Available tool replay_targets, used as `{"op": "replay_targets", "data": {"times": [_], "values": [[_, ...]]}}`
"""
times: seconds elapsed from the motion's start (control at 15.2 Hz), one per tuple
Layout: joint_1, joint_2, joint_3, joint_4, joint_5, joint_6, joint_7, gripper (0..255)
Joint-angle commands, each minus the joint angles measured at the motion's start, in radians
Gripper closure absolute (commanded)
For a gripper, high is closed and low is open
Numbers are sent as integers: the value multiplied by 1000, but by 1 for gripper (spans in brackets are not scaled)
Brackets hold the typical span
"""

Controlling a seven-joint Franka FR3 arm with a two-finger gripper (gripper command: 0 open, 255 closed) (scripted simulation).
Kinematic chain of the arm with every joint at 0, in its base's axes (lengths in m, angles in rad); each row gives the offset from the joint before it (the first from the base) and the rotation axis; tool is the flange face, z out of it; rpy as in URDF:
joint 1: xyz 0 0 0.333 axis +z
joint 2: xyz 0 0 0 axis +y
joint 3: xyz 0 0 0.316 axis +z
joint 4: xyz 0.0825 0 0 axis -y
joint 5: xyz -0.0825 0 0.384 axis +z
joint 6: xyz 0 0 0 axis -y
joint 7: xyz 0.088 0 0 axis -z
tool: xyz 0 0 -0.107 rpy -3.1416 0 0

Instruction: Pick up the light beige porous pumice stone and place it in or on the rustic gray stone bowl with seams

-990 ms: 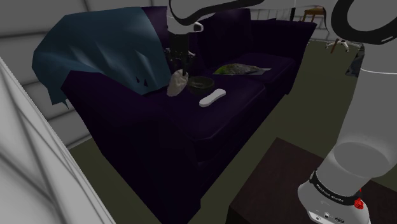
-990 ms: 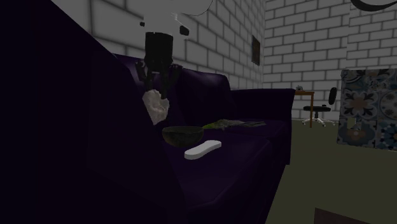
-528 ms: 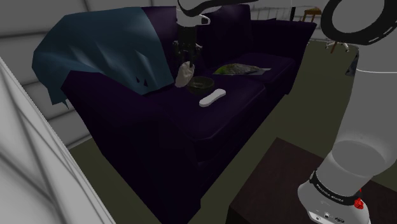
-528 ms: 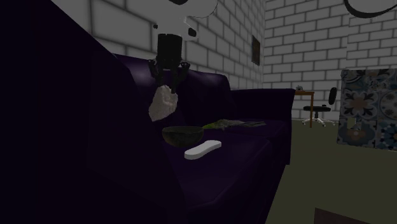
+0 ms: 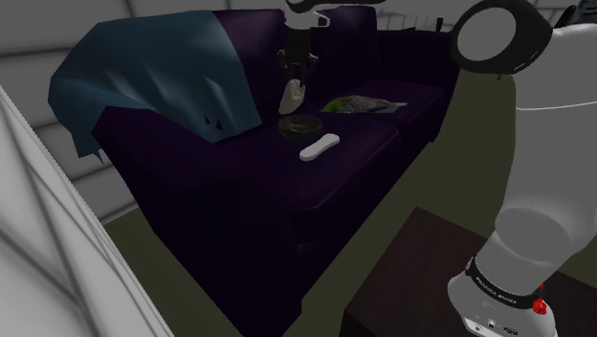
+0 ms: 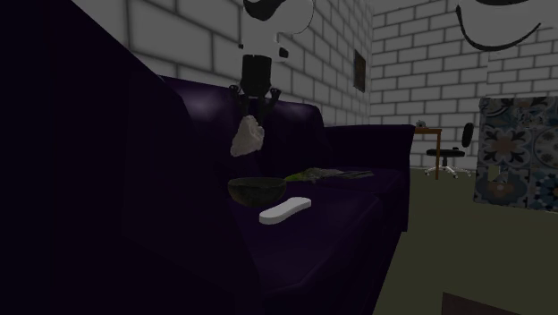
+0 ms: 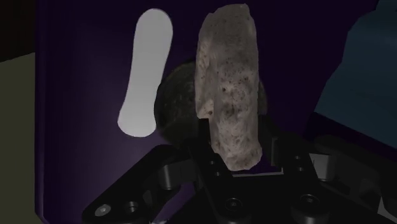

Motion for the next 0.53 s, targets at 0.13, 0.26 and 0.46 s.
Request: {"op": "replay_targets", "data": {"times": [0.13,0.26,0.46], "values": [[-27,108,-22,186,-9,-75,-75,255],[-29,181,-33,316,-18,-131,-108,255],[-45,144,-30,212,-10,-64,-104,255]]}}
